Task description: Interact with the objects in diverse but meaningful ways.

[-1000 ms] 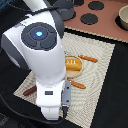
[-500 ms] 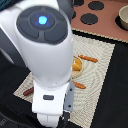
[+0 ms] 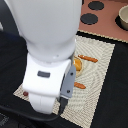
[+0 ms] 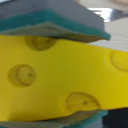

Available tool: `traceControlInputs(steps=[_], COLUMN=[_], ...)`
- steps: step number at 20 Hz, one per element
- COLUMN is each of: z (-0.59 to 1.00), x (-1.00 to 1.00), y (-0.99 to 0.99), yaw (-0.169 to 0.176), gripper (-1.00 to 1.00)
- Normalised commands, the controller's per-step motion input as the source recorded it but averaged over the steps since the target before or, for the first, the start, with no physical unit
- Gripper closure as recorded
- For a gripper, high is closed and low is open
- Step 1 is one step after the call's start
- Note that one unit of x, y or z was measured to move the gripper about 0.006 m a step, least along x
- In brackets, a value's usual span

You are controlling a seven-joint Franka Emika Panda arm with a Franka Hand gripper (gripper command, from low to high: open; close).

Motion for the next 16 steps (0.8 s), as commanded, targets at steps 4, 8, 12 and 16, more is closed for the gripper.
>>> traceControlInputs(steps=[4,8,12,16], z=[-0.12,-0.21,-0.31,-0.33], x=[-0.94,-0.97,-0.92,-0.93], y=[0.66,0.62,0.6,0.55], yaw=[0.0,0.0,0.0,0.0], gripper=[1.0,1.0,1.0,1.0])
